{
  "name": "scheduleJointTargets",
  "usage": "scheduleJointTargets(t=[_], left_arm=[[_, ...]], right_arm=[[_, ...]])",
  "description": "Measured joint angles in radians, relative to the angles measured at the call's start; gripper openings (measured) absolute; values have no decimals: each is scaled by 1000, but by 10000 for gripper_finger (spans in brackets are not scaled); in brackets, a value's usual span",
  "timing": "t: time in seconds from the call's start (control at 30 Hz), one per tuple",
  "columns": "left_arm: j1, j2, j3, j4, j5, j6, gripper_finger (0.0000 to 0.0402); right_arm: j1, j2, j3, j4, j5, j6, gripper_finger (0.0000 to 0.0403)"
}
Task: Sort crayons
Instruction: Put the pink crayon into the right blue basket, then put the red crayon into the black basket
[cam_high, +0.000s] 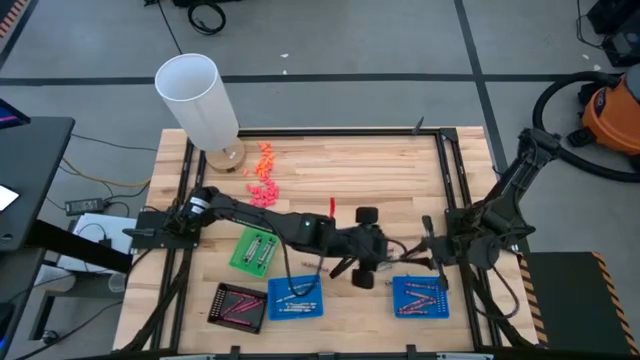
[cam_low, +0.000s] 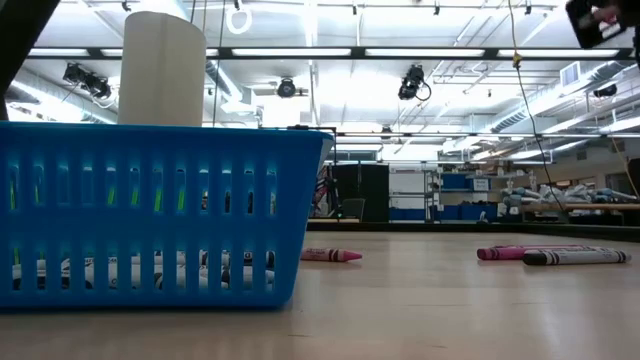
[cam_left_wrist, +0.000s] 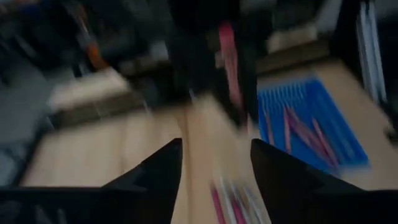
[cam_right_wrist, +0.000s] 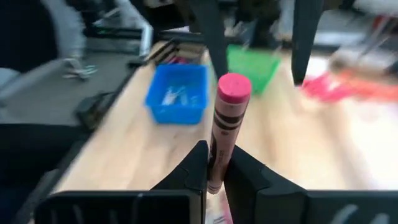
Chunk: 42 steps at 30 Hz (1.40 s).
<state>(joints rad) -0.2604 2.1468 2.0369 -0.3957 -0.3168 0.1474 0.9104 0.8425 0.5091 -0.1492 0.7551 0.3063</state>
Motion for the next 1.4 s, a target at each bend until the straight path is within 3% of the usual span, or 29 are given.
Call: scheduleJointTargets(t=[0.27, 0.57, 0.7, 0.93, 1.03, 1.17, 1.23, 1.4], left_arm=[[-19, 16, -3, -356, 13, -228, 195], [-29, 76, -2, -392, 52, -314, 194], [-30, 89, -1, -373, 53, -321, 194], [-29, 116, -2, -424, 83, -314, 194], [-29, 141, 1, -418, 90, -315, 194], [-25, 175, 0, -452, 171, -329, 194], [-24, 186, -4, -519, 178, -342, 194], [-16, 208, -3, -504, 178, -356, 194]], right_arm=[[-74, 84, 0, -136, -401, 342, 47], [-87, 314, 0, -158, -777, 547, 48], [-87, 383, 0, -147, -874, 566, 55], [-103, 390, 0, -135, -914, 565, 107], [-119, 351, 25, -223, -905, 566, 127], [-123, 294, 84, -319, -827, 542, 133], [-120, 273, 113, -350, -770, 508, 133], [-130, 217, 140, -421, -605, 418, 132]])
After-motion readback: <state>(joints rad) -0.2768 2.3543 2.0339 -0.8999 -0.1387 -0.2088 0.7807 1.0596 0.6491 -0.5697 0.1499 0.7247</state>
